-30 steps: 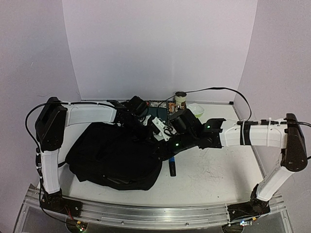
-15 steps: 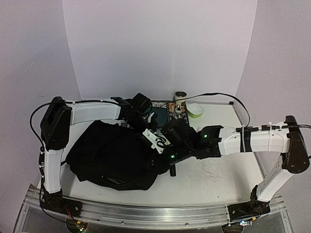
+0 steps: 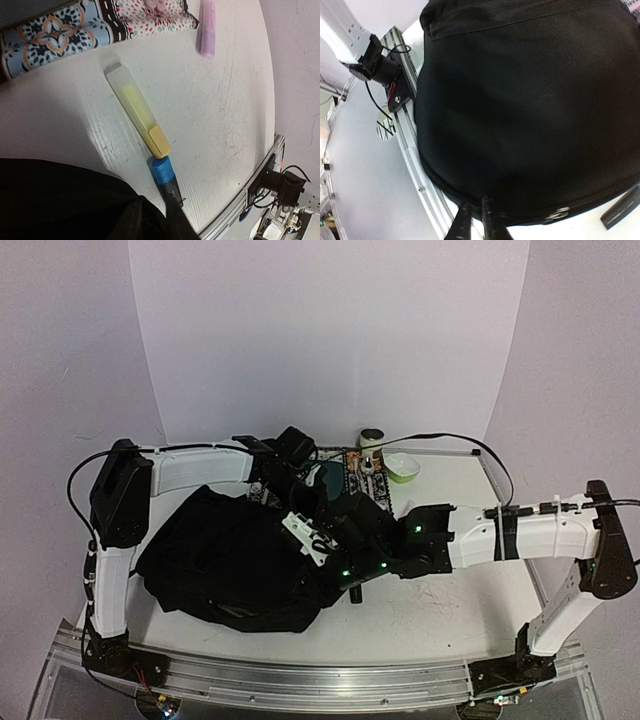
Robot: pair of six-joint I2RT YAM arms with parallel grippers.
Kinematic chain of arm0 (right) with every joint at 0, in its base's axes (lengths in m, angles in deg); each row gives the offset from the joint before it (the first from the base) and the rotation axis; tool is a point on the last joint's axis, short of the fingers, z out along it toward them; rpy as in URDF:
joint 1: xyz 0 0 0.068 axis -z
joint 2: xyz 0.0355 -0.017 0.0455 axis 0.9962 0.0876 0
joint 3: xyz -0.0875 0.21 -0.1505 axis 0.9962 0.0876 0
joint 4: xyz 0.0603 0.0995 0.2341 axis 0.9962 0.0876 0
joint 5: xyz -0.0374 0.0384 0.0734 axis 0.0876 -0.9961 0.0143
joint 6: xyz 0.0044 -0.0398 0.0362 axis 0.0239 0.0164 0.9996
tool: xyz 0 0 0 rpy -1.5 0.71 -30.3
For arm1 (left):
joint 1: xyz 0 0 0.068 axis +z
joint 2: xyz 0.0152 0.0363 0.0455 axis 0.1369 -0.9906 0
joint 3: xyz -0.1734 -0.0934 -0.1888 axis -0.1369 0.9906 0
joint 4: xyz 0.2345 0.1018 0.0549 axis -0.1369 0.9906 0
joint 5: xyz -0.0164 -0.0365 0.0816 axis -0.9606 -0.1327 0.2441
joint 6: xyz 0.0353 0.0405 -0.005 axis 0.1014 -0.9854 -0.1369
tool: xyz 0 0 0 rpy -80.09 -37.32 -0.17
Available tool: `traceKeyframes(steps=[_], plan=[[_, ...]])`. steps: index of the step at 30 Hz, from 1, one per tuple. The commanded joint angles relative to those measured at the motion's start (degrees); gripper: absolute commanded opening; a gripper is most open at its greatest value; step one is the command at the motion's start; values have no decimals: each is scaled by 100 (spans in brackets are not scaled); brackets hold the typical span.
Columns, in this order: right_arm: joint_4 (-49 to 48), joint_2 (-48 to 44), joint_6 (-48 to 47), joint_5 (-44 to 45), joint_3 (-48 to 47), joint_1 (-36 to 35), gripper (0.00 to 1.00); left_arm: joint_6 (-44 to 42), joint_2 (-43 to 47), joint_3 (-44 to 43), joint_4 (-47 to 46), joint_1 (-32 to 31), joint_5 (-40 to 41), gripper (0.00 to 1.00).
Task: Pack the student bag
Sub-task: Zip the student bag into the largest pocket of the bag, then place the largest pocket of the bag in the student bag, then hold the largest pocket of the student bag.
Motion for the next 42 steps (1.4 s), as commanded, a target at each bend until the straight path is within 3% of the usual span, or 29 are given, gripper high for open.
traceKeyframes(steps=[1, 2, 8, 19, 30, 42], plan=[[86, -419, 425, 522, -36, -4, 25, -215, 926, 520, -437, 111, 749, 29], [97, -469, 461, 605, -4, 33, 35, -226, 1119, 685, -432, 111, 819, 33], [156, -777, 845, 711, 244, 504, 51, -320, 2008, 1682, -431, 99, 1147, 43], [150, -557, 1896, 337, 485, 1495, 64, -187, 3269, 2749, -329, -427, 1178, 47], [-260, -27, 2849, -150, 708, 1520, 64, 15, 3465, 2742, 297, -1850, 1441, 46], [-728, 111, 3004, -409, 791, 1517, 63, -306, 2987, 2240, 1310, -2229, 1584, 46]])
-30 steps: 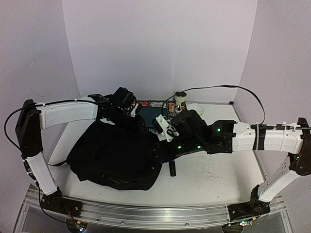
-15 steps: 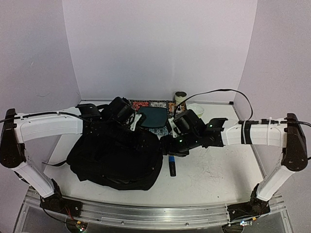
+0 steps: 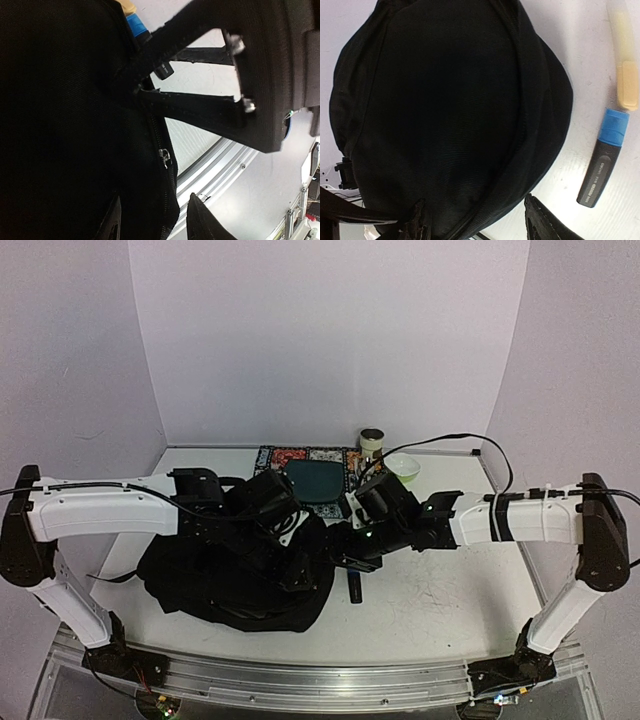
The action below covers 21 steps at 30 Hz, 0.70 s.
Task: Pack the student bag
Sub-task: Hold the largest pocket of the student bag.
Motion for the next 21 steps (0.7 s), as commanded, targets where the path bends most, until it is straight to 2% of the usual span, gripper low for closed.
traceKeyframes(steps=[1, 21], plan=[[-178, 108, 141, -127, 32, -9, 63, -200, -137, -323, 383, -138, 22, 46], [-395, 322, 171, -315, 2, -7, 58, -373, -702, -814, 426, -379, -417, 25]])
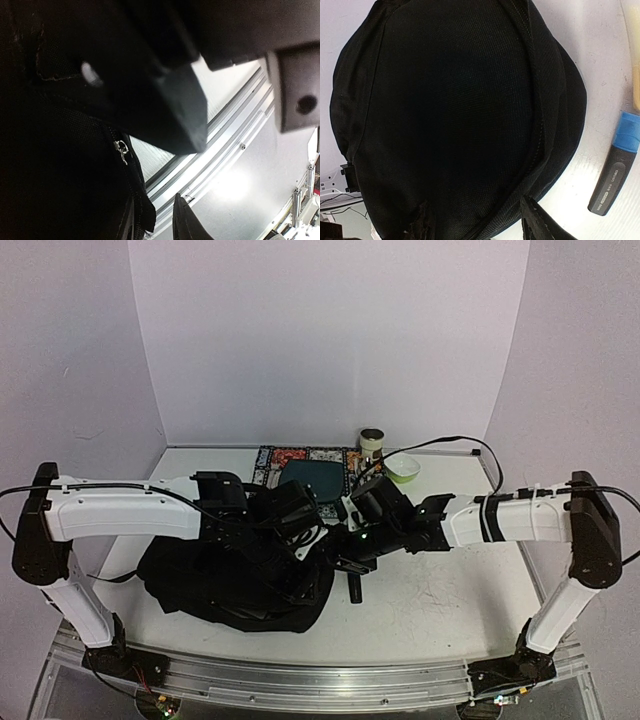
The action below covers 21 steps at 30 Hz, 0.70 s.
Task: Pack the student bag
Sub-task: Hold the largest pocket of the student bag.
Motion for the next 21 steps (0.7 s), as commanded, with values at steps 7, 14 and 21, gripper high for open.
traceKeyframes(steps=[7, 14, 21], plan=[[-120, 87, 5, -153, 4, -15, 54, -138, -149, -263, 14, -41, 16, 19], [-126, 110, 1, -148, 2, -16, 54, -161, -288, -335, 209, -115, 306, 29], [-130, 140, 18, -109, -23, -14, 53, -205, -532, -579, 491, -324, 931, 30]])
